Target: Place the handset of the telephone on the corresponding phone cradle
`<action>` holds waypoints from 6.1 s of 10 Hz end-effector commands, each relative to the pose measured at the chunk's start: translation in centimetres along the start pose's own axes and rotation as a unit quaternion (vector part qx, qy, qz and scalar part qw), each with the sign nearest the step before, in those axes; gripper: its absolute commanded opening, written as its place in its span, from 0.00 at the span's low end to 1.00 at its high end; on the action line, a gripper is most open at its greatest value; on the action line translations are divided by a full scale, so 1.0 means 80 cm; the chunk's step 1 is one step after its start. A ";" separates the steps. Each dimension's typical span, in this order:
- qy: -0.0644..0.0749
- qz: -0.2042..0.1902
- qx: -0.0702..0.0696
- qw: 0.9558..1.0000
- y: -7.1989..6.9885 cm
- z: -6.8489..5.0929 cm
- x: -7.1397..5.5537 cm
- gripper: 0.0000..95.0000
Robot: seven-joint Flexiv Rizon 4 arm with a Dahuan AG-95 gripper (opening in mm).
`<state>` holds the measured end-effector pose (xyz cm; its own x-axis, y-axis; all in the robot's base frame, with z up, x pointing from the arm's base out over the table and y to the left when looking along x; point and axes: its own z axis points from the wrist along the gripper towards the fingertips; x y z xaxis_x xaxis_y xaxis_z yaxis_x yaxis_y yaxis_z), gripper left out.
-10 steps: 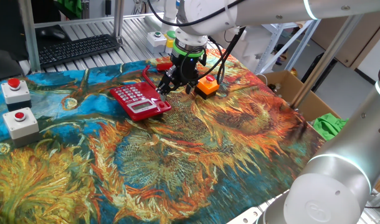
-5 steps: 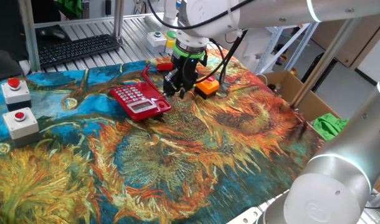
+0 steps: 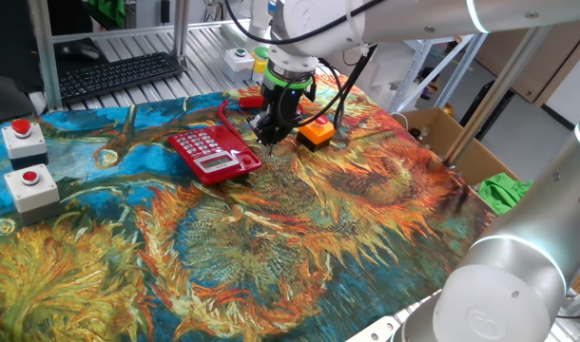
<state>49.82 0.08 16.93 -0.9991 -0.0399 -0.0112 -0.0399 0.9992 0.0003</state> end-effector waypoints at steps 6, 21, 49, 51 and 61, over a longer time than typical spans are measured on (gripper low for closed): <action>0.003 0.037 0.015 0.999 -0.008 0.004 -0.002 0.00; 0.067 0.281 -0.007 0.957 -0.107 0.023 -0.104 0.00; 0.070 0.490 -0.033 0.868 -0.159 0.093 -0.156 0.00; 0.073 0.479 -0.036 0.874 -0.159 0.093 -0.156 0.00; 0.012 0.593 0.002 0.805 -0.177 0.106 -0.197 0.40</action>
<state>65.54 -13.20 8.82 -0.4629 0.8817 0.0911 0.8860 0.4633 0.0172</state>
